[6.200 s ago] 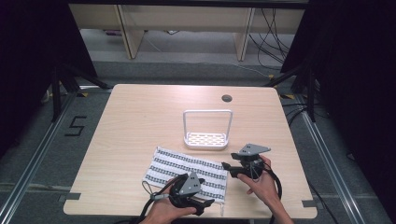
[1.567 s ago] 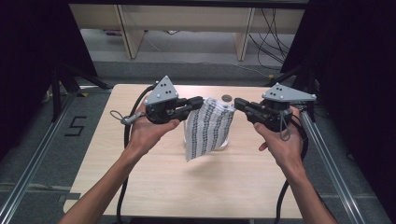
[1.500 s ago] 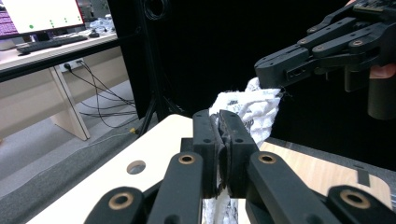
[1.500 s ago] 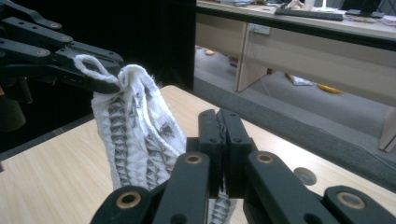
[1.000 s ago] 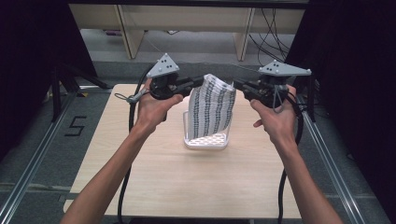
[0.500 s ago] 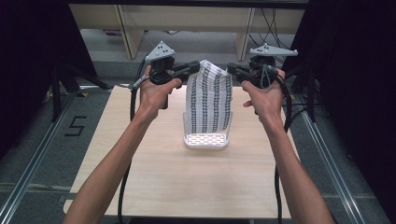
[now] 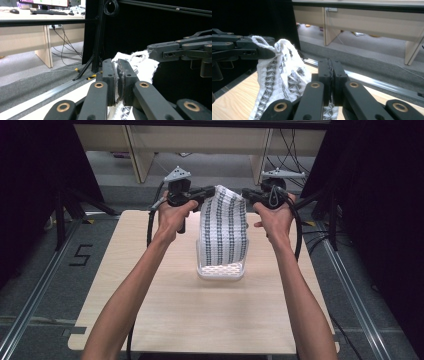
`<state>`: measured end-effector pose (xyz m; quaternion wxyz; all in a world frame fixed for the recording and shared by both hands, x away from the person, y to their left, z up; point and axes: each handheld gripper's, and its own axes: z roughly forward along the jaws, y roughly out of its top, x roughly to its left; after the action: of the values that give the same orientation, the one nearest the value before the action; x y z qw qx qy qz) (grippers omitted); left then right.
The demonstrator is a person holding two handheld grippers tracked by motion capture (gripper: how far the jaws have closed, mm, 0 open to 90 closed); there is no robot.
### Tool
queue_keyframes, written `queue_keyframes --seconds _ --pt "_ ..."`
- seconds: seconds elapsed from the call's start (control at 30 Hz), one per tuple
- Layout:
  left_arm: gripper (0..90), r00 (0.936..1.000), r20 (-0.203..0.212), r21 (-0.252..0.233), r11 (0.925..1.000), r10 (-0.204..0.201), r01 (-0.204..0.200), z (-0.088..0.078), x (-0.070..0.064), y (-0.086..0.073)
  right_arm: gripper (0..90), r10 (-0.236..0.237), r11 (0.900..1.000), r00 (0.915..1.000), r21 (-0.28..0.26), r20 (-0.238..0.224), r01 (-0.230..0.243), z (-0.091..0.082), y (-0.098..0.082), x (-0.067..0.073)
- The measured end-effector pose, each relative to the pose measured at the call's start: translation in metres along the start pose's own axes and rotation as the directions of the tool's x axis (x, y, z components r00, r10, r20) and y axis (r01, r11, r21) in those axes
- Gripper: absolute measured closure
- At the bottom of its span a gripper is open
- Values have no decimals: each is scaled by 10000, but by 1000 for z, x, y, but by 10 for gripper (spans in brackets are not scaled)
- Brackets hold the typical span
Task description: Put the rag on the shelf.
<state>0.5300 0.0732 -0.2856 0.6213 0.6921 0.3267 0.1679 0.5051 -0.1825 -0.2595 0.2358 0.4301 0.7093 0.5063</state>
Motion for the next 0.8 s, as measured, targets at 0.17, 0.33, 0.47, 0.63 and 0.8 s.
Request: queue_keyframes --seconds 0.17,0.33,0.47,0.63,0.8 --pt "837 9998 -113 248 9996 -154 156 8 4 -6 888 81 9996 9996 262 283 -88 11 -8 -4" --pt "828 9997 -172 380 9991 -172 179 15 5 -12 885 241 9982 9983 531 536 -270 24 -19 -9" --pt "821 9993 -217 528 9982 -290 301 19 8 -18 884 310 9972 9973 665 658 -354 31 -27 -12" --pt "802 9981 -252 970 9936 -561 583 25 14 -28 882 192 9963 9973 826 706 -250 35 -33 -13" --pt "775 9976 -129 1364 9883 -675 687 29 15 -36 872 132 9931 9962 1146 860 -230 42 -40 -14"
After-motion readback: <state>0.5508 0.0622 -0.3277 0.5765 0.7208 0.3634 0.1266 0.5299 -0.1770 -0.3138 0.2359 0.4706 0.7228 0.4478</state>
